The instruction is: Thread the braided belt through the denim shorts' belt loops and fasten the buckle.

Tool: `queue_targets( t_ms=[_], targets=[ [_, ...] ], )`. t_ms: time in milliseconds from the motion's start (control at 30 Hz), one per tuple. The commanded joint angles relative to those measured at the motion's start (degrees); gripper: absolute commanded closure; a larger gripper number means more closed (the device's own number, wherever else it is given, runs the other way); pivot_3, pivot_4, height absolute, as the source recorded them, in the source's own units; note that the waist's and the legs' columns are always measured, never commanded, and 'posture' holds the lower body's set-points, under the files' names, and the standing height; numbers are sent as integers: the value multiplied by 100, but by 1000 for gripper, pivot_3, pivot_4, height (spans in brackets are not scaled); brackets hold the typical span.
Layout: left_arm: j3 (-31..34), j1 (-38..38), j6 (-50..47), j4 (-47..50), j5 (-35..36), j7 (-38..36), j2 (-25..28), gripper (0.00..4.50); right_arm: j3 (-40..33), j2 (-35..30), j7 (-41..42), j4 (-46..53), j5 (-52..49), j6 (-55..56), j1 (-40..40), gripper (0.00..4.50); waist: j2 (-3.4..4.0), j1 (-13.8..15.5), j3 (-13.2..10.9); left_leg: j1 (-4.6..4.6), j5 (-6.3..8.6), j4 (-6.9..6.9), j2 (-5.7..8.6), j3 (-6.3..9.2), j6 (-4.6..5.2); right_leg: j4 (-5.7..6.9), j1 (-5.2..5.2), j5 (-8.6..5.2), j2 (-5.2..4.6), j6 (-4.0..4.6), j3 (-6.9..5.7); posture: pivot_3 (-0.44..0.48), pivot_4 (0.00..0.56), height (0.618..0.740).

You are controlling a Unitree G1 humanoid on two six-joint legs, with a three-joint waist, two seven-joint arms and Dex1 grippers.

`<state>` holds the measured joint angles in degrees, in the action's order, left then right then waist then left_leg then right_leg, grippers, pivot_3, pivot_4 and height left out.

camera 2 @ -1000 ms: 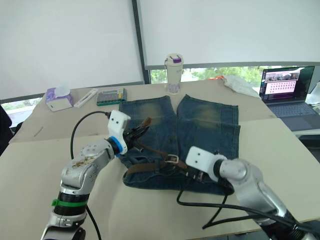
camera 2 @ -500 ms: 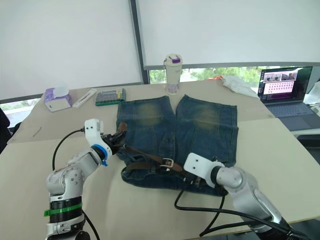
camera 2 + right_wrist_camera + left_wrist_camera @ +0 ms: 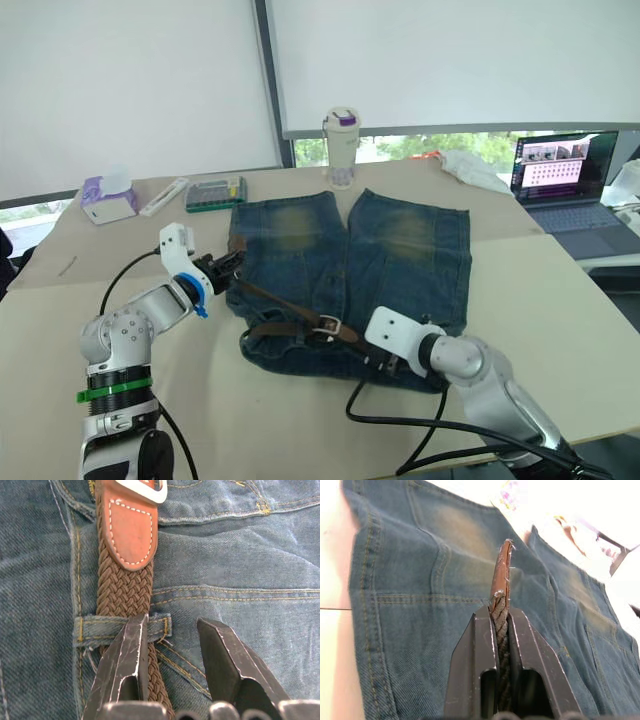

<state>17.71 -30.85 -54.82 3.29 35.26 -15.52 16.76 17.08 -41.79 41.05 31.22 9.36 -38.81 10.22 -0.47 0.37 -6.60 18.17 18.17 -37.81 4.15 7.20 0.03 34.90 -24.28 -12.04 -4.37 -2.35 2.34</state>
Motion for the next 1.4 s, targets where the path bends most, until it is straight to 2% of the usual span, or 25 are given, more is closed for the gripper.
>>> queue_targets(
  t_ms=[33,133,167,300,567,767,900,1333,1400],
  targets=[
    [-1278,37,883,678,-523,-1321,699,4466,-55,48,3,34,-48,33,46,2743,2,16,1,-1,0,0,0,0,0,-1,1,0,-1,0,0,0,150,740],
    [-2796,119,2732,865,-1767,-2645,1525,4466,-111,117,38,73,-150,63,94,2743,5,25,2,-2,0,2,2,0,0,-8,4,-1,-2,1,-1,0,150,740],
    [-3091,103,3241,820,-2039,-2927,1654,4466,-132,150,56,101,-205,65,118,2743,6,25,2,-3,0,3,2,-2,-1,-10,5,-1,-2,1,0,0,150,740],
    [-3625,-68,4417,338,-2560,-3492,1644,4466,-274,394,67,263,-490,-67,247,2743,6,23,2,2,0,5,-2,-3,1,-19,4,-1,-1,3,1,0,150,740],
    [-3704,-228,5170,-519,-2827,-3958,1410,4466,-485,669,-49,572,-881,-365,338,2743,6,35,1,6,6,0,-1,-2,13,-9,2,-2,-2,2,-3,0,150,740],
    [-3724,-338,5705,-923,-3170,-4154,1407,4466,4,560,-65,457,-703,-240,442,2743,7,24,2,4,6,-2,1,-2,15,-9,3,-2,-1,2,-6,0,150,740],
    [-3664,-328,5819,-1012,-3227,-4206,1418,4466,276,400,65,387,-640,-307,498,2743,7,20,2,4,6,-2,1,-2,15,-6,2,-2,-1,1,-6,0,150,740],
    [-3550,-214,5787,-937,-3321,-4193,1448,4466,404,301,-30,263,-564,-638,574,2743,7,29,2,4,6,-4,1,0,15,-4,3,-2,-2,1,-9,0,150,740],
    [-3580,-231,5847,-935,-3366,-4201,1452,4500,401,278,-70,211,-512,-662,612,3265,7,28,2,4,6,-4,2,0,15,-4,3,-2,-2,1,-9,0,150,740]
  ],
)
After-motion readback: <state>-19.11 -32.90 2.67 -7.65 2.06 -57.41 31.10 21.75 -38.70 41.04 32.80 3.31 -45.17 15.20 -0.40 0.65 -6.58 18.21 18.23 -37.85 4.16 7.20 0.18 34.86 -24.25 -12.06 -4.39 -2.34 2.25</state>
